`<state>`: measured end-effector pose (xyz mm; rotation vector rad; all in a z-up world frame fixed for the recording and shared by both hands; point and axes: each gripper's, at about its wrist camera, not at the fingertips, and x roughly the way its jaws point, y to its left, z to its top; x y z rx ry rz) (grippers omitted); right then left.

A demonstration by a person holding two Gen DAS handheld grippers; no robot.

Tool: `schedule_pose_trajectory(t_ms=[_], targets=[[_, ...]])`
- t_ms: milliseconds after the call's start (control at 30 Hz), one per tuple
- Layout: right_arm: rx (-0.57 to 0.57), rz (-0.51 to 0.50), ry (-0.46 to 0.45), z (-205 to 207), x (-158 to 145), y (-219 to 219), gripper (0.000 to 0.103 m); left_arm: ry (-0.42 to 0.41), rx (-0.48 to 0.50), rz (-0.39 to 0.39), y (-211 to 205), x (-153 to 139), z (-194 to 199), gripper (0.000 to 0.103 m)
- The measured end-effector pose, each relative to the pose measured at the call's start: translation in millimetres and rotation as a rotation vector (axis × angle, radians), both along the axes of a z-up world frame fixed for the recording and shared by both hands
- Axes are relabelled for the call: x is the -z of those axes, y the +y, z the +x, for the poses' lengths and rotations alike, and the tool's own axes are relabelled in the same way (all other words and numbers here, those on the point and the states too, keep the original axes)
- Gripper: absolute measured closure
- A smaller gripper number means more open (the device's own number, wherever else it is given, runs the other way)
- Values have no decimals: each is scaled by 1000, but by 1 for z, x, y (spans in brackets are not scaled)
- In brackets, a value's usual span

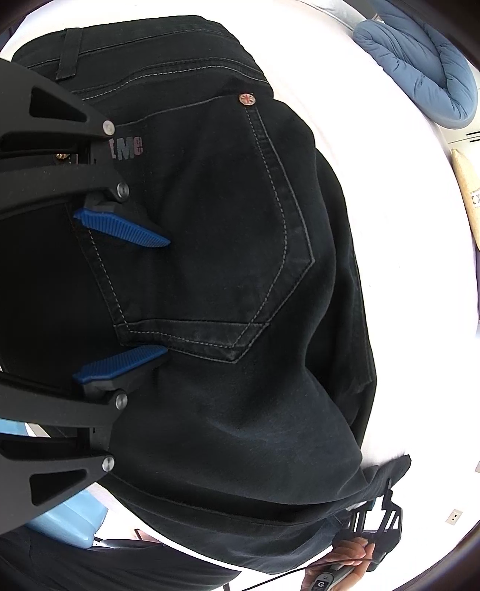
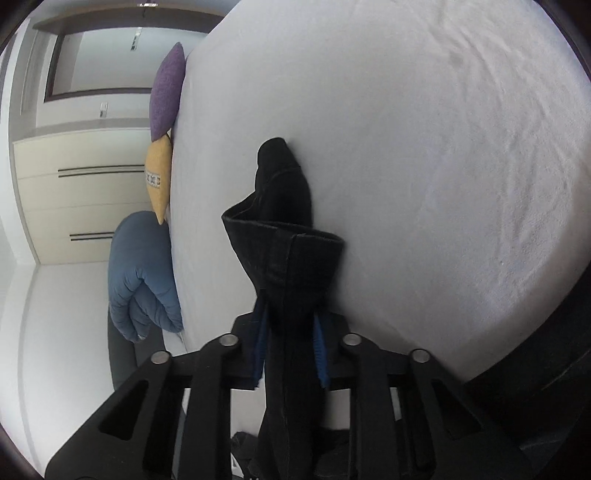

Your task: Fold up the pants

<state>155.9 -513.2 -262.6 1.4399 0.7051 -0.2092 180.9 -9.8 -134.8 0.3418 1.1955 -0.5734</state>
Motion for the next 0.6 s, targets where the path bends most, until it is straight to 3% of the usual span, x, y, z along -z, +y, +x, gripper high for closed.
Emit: schedule_pose_trajectory(t_ms=[100,233,333,400,433,467,533,600], targets=[[-9,-128,24,-2,-9,6,97,0,-1,2,-2,0,1,44],[5,-250,18,-16,-45,13,97,0,2,5,-3,0,1,43],[-51,-355,57,-27,-83,21,98,-2,5,3,-3,1,1,43],[-142,-403,132,-18,-95,26,94,-4,4,0,-3,1,0,43],[-179,-373,169,-16,-92,27,93,-7,3,-2,-2,2,0,43],[-198,-252,177,-13,-76,20,93,-9,2,-3,-3,2,0,42],[-132,-88,154,-22,-57,9,93,-13,-1,-7,-2,2,-2,42],[-115,-133,95,-27,-59,7,93,-17,-4,-10,-1,2,-4,42]])
